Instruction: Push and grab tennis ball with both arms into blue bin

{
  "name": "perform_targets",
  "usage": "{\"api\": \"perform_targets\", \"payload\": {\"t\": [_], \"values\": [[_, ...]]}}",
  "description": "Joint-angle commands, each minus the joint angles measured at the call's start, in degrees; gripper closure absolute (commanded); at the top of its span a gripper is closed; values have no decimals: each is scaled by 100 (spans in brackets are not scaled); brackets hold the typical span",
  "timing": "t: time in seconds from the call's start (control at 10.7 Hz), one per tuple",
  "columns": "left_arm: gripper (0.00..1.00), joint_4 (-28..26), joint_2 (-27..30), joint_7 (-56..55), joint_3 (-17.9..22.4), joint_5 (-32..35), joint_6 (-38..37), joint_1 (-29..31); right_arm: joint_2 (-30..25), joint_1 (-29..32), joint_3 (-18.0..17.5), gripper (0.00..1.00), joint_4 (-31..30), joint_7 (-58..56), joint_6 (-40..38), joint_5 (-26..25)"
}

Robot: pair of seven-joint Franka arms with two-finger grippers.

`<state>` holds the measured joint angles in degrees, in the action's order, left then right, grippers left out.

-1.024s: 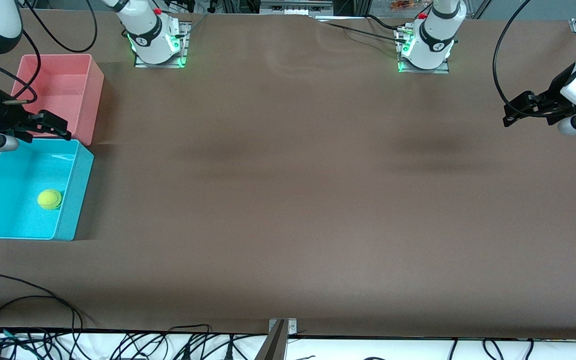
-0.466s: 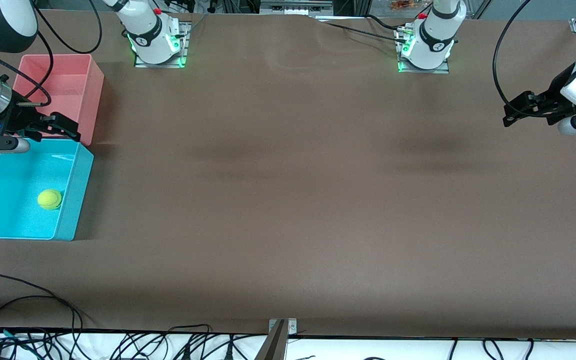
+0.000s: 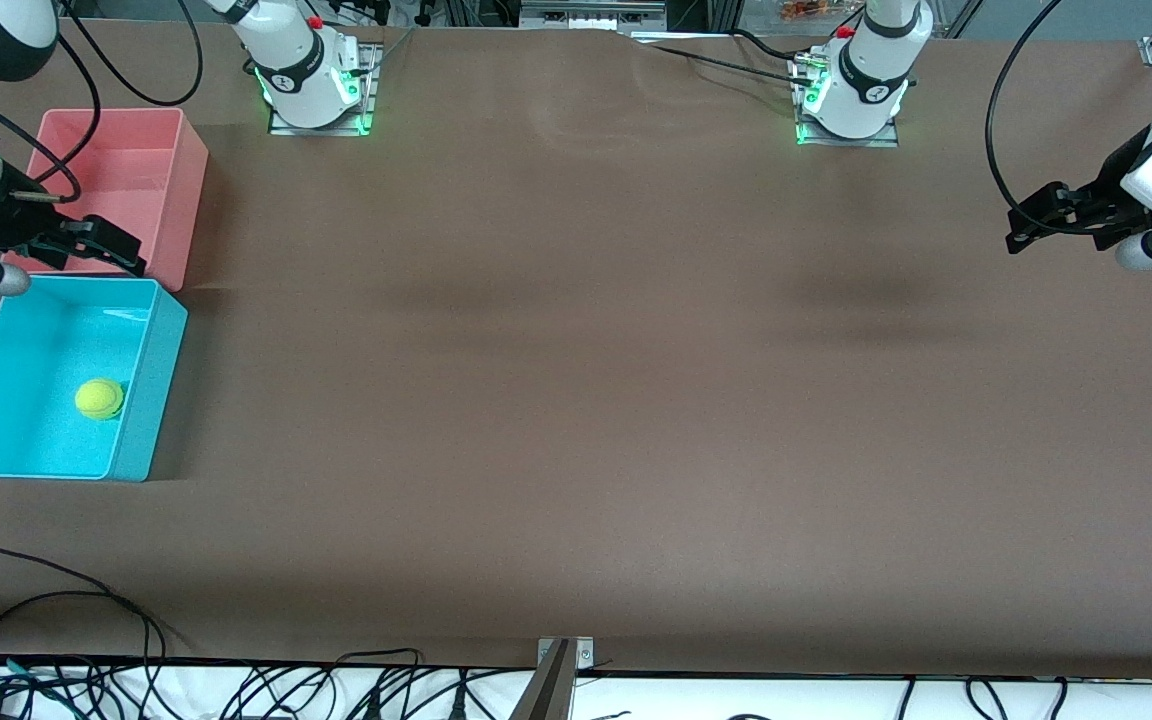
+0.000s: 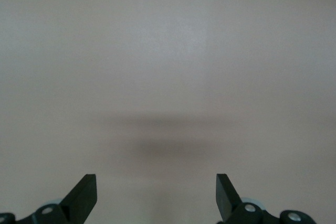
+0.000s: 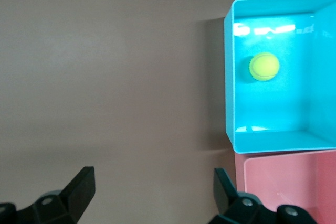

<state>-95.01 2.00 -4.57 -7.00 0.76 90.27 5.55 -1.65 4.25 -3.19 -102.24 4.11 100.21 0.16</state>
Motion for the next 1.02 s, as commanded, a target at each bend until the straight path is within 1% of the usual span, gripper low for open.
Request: {"api": "perform_targets", "payload": {"t": [0.0, 0.19, 0.37, 0.56, 0.74, 0.84, 0.93], "values": [[0, -70, 99, 53, -12, 100, 61, 7, -116, 304, 3, 0, 187, 19, -221, -34], [0, -70, 99, 53, -12, 91, 61, 7, -116, 313, 81, 0, 213, 19, -256, -25], [0, -70, 99, 53, -12, 91, 61, 16, -143, 313, 82, 0, 292, 46, -317, -25], [0, -70, 99, 53, -12, 91, 52, 7, -125, 305, 143, 0, 432, 28, -414, 80], [0, -70, 99, 53, -12, 91, 52, 7, -125, 156, 161, 0, 494, 28, -511, 89], [0, -70, 99, 53, -12, 91, 52, 7, -117, -88, 404, 0, 503, 28, -546, 107], [0, -70, 99, 53, -12, 100, 52, 7, -108, -178, 494, 0, 495, 37, -538, 107]]}}
